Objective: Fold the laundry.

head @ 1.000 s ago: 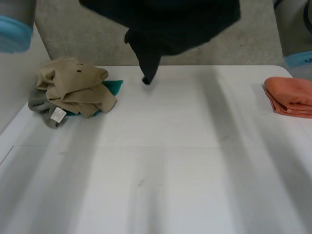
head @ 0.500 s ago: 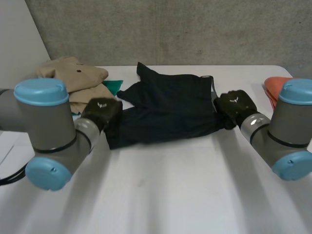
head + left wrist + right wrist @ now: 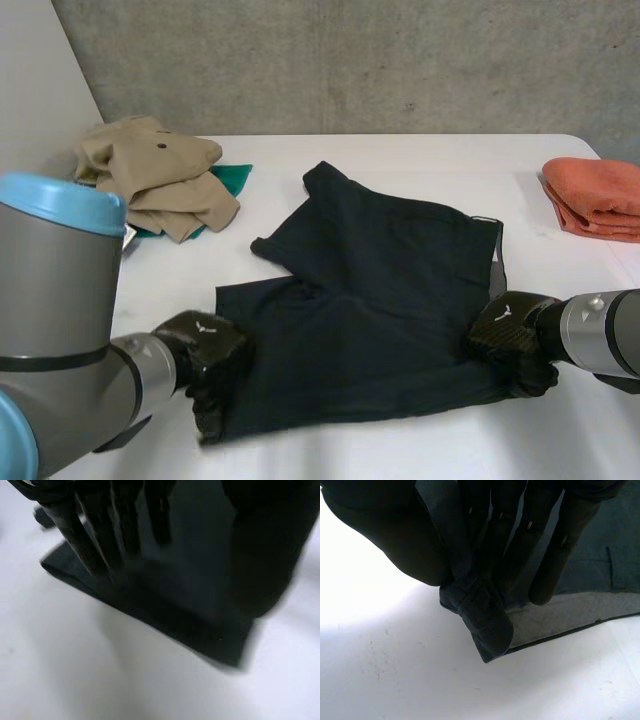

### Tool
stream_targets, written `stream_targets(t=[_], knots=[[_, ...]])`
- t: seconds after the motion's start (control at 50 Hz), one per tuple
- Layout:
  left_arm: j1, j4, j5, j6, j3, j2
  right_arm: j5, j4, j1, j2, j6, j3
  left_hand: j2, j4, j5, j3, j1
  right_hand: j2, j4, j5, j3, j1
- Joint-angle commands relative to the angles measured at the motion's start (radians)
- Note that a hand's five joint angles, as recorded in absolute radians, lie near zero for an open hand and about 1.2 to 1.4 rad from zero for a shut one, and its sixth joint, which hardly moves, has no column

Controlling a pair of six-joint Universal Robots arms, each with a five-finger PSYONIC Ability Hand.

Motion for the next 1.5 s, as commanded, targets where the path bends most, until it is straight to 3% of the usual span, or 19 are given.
stream_targets(t=[0.02, 0.18, 0.32, 0.48, 0.62, 0.84, 1.06, 1.12, 1.14, 1.16, 1.18, 1.22, 1.4, 1.5], knots=[[0.018, 0.101, 0.008, 0.013, 0.136, -0.052, -0.013, -0.035, 0.002, 0.006, 0.024, 0.006, -0.216, -0.224, -0.230, -0.234, -0.171, 0.219, 0.198, 0.205, 0.205, 0.296], [0.047, 0.231, 0.049, 0.094, 0.401, -0.277, -0.016, -0.102, 0.003, 0.018, 0.076, 0.001, -0.216, -0.224, -0.230, -0.234, -0.171, 0.219, 0.198, 0.205, 0.205, 0.296], [0.065, 0.180, 0.062, 0.149, 0.749, -0.553, -0.013, -0.155, 0.005, 0.031, 0.094, 0.009, 0.087, 0.079, 0.073, 0.069, 0.132, 0.219, 0.198, 0.205, 0.205, 0.296], [0.064, 0.080, 0.065, 0.229, 1.077, -0.777, -0.013, -0.188, 0.002, 0.031, 0.103, 0.023, 0.152, 0.144, 0.137, 0.134, 0.197, 0.219, 0.198, 0.205, 0.205, 0.296], [0.055, 0.061, 0.068, 0.312, 1.237, -0.892, -0.013, -0.227, -0.007, 0.035, 0.105, 0.026, 0.240, 0.232, 0.226, 0.222, 0.285, 0.219, 0.198, 0.205, 0.205, 0.296], [0.047, 0.043, 0.066, 0.349, 1.343, -0.975, -0.013, -0.247, -0.018, 0.035, 0.105, 0.023, 0.231, 0.223, 0.217, 0.213, 0.276, 0.219, 0.198, 0.205, 0.205, 0.296], [0.035, -0.049, -0.003, 0.453, 1.461, -1.058, -0.016, -0.254, -0.018, 0.035, 0.105, 0.021, 0.301, 0.293, 0.287, 0.284, 0.347, 0.219, 0.198, 0.205, 0.205, 0.296], [0.029, -0.051, -0.021, 0.505, 1.473, -1.073, -0.018, -0.257, -0.018, 0.035, 0.106, 0.021, 0.524, 0.516, 0.510, 0.506, 0.569, 0.219, 0.198, 0.205, 0.205, 0.296], [0.027, -0.051, -0.024, 0.516, 1.476, -1.077, -0.018, -0.257, -0.018, 0.034, 0.106, 0.023, 0.653, 0.645, 0.638, 0.635, 0.698, 0.219, 0.198, 0.205, 0.205, 0.296], [0.023, -0.049, -0.032, 0.528, 1.478, -1.078, -0.018, -0.261, -0.020, 0.034, 0.106, 0.023, 0.988, 0.980, 0.974, 0.970, 1.033, 0.219, 0.198, 0.205, 0.205, 0.296], [0.019, -0.046, -0.035, 0.530, 1.476, -1.077, -0.018, -0.262, -0.020, 0.032, 0.105, 0.024, 1.006, 0.998, 0.991, 0.988, 1.051, 0.219, 0.198, 0.205, 0.205, 0.296], [0.016, -0.031, -0.049, 0.525, 1.473, -1.070, -0.018, -0.264, -0.020, 0.032, 0.106, 0.024, 1.006, 0.998, 0.992, 0.988, 1.051, 0.219, 0.198, 0.205, 0.205, 0.296], [0.006, 0.138, -0.264, 0.456, 1.273, -0.931, -0.013, -0.268, -0.018, 0.031, 0.105, 0.026, 1.006, 0.998, 0.992, 0.988, 1.051, 0.219, 0.198, 0.205, 0.205, 0.296], [-0.004, 0.205, -0.250, 0.487, 1.168, -0.871, -0.013, -0.268, -0.010, 0.024, 0.105, 0.027, 1.006, 0.998, 0.992, 0.988, 1.051, 0.219, 0.198, 0.205, 0.205, 0.296]])
